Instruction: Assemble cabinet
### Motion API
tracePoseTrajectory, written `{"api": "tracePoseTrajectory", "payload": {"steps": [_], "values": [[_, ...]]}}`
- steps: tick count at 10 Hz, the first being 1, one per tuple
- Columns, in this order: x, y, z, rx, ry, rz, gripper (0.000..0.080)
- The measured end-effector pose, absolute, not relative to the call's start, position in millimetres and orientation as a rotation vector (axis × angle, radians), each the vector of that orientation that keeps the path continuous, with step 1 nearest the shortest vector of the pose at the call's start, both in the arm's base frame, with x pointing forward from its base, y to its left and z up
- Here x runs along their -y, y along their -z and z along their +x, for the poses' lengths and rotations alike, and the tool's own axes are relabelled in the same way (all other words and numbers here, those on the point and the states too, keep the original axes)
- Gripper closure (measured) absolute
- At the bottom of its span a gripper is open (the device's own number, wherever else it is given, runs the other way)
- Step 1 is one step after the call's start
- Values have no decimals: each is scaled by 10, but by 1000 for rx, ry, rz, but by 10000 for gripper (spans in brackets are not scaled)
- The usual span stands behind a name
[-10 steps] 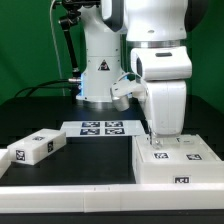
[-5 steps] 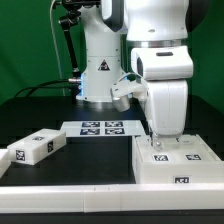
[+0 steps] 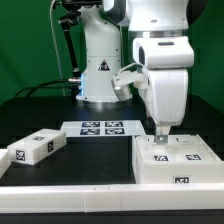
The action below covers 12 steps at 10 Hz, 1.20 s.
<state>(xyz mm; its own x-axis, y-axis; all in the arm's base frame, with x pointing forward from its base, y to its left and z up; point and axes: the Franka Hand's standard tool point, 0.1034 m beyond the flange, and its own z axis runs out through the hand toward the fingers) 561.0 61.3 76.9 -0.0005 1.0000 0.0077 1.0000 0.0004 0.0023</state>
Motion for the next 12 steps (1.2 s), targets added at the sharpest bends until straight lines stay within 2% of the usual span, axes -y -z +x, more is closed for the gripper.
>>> {"api": "tracePoseTrajectory", "payload": {"steps": [1,2,3,7,12], "values": [[-621,-851,5515,2203,11,-2253,82],[-628,-930,5404,2181,30,-2297,17],[-627,-970,5277,2151,26,-2332,5],[-834,-977,4912,1871,51,-2571,3],[-844,-956,4899,1859,46,-2577,3]]}}
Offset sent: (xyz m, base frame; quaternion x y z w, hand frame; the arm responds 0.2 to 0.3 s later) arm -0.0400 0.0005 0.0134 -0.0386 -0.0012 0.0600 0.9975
